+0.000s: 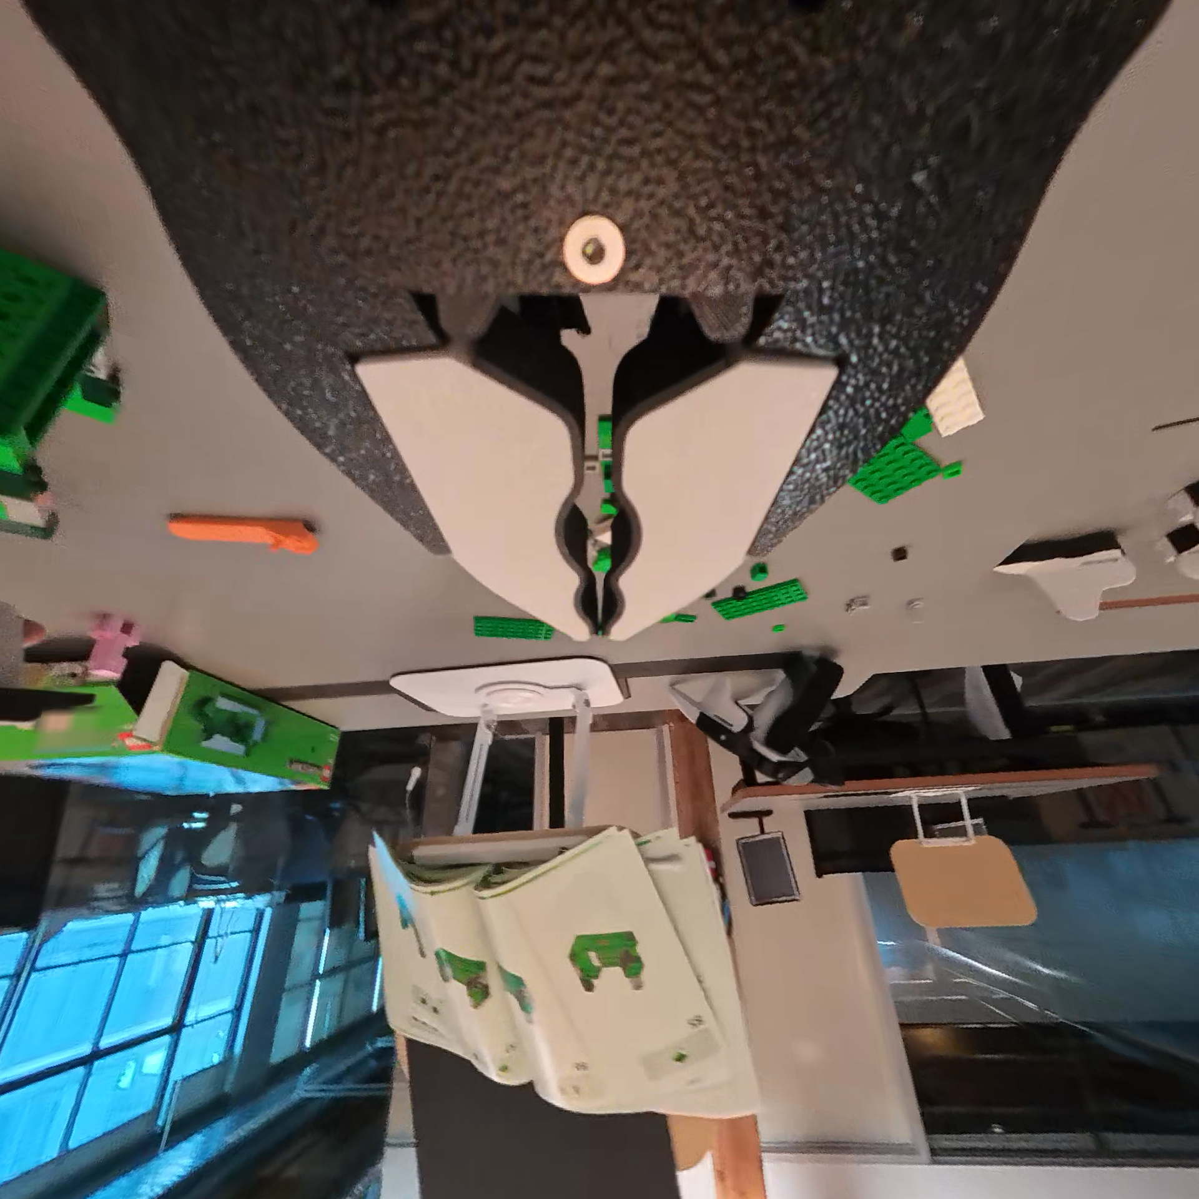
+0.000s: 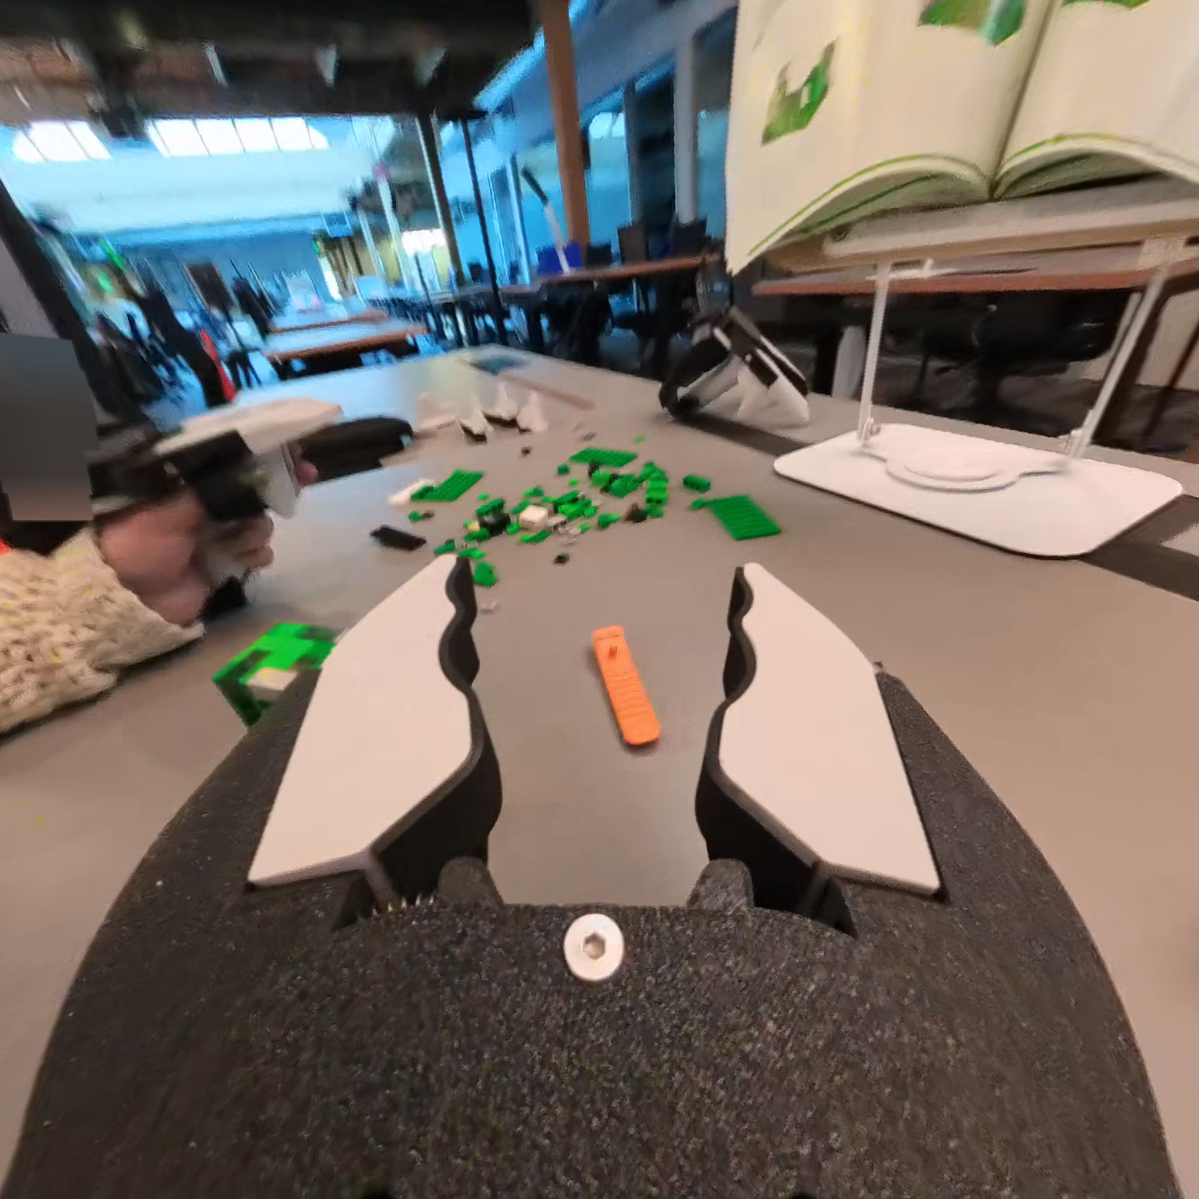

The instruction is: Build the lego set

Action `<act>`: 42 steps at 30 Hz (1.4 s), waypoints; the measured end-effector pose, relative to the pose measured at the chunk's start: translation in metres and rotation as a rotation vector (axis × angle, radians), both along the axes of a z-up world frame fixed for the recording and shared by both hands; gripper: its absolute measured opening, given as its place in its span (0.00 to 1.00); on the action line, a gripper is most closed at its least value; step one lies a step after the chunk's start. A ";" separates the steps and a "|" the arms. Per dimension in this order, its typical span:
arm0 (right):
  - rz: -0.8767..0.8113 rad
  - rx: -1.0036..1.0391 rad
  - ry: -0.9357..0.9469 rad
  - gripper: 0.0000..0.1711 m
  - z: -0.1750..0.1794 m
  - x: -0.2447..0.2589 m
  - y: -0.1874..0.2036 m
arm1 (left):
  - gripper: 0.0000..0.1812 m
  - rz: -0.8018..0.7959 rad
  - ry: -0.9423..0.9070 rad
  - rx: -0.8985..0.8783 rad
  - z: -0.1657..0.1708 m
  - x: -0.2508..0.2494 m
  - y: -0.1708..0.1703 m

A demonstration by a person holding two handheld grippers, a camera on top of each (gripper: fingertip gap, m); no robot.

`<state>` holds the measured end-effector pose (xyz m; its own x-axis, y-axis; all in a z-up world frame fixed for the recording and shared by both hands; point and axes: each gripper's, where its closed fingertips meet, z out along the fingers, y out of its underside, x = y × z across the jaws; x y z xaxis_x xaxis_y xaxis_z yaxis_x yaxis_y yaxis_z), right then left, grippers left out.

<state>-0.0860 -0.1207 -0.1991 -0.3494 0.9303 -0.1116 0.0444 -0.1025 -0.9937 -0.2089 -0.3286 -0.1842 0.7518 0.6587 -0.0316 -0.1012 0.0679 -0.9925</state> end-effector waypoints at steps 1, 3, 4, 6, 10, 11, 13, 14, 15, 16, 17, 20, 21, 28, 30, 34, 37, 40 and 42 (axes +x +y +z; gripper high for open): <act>-0.005 -0.040 0.022 0.43 0.005 0.000 0.006 | 0.00 0.007 0.001 0.015 0.001 -0.001 -0.002; -0.030 -0.069 0.056 0.42 0.008 0.005 0.018 | 0.01 0.010 0.007 0.047 0.003 -0.001 -0.005; -0.034 -0.092 0.073 0.40 0.011 0.009 0.021 | 0.01 0.011 0.008 0.061 0.004 -0.001 -0.006; -0.054 -0.117 0.118 0.38 0.018 0.016 0.026 | 0.01 0.025 0.007 0.073 0.005 -0.003 -0.008; -0.079 -0.085 0.186 0.36 0.024 0.021 0.026 | 0.01 0.052 0.011 0.065 0.004 -0.006 -0.009; -0.074 -0.078 0.190 0.36 0.025 0.021 0.024 | 0.01 0.058 0.019 0.059 0.004 -0.006 -0.009; -0.052 -0.072 0.216 0.36 0.028 0.023 0.020 | 0.01 0.069 0.038 0.042 0.004 -0.005 -0.008; -0.053 -0.071 0.225 0.36 0.029 0.024 0.020 | 0.01 0.073 0.046 0.032 0.004 -0.005 -0.007; -0.058 -0.068 0.228 0.36 0.029 0.024 0.021 | 0.01 0.078 0.054 0.024 0.004 -0.005 -0.007; -0.058 -0.072 0.227 0.35 0.029 0.024 0.022 | 0.01 0.082 0.060 0.019 0.004 -0.004 -0.006; -0.054 -0.078 0.226 0.35 0.028 0.024 0.022 | 0.01 0.085 0.063 0.016 0.004 -0.004 -0.007; -0.054 -0.089 0.220 0.34 0.028 0.023 0.023 | 0.01 0.090 0.062 0.011 0.003 -0.005 -0.006; -0.054 -0.091 0.220 0.34 0.028 0.023 0.023 | 0.01 0.091 0.061 0.012 0.003 -0.005 -0.007; -0.062 -0.068 0.213 0.31 0.026 0.022 0.022 | 0.01 0.088 0.054 0.016 0.003 -0.006 -0.007; -0.065 -0.049 0.215 0.31 0.025 0.022 0.021 | 0.01 0.084 0.057 0.012 0.003 -0.006 -0.006; -0.072 -0.015 0.215 0.29 0.024 0.021 0.019 | 0.00 0.078 0.060 0.010 0.002 -0.005 -0.005; -0.071 -0.005 0.212 0.28 0.023 0.020 0.019 | 0.00 0.078 0.054 0.018 0.003 -0.006 -0.005; -0.073 0.005 0.212 0.28 0.022 0.021 0.018 | 0.01 0.085 0.029 0.036 0.003 -0.009 -0.010; -0.076 0.017 0.214 0.27 0.022 0.021 0.018 | 0.02 0.103 0.007 0.021 0.003 -0.014 -0.018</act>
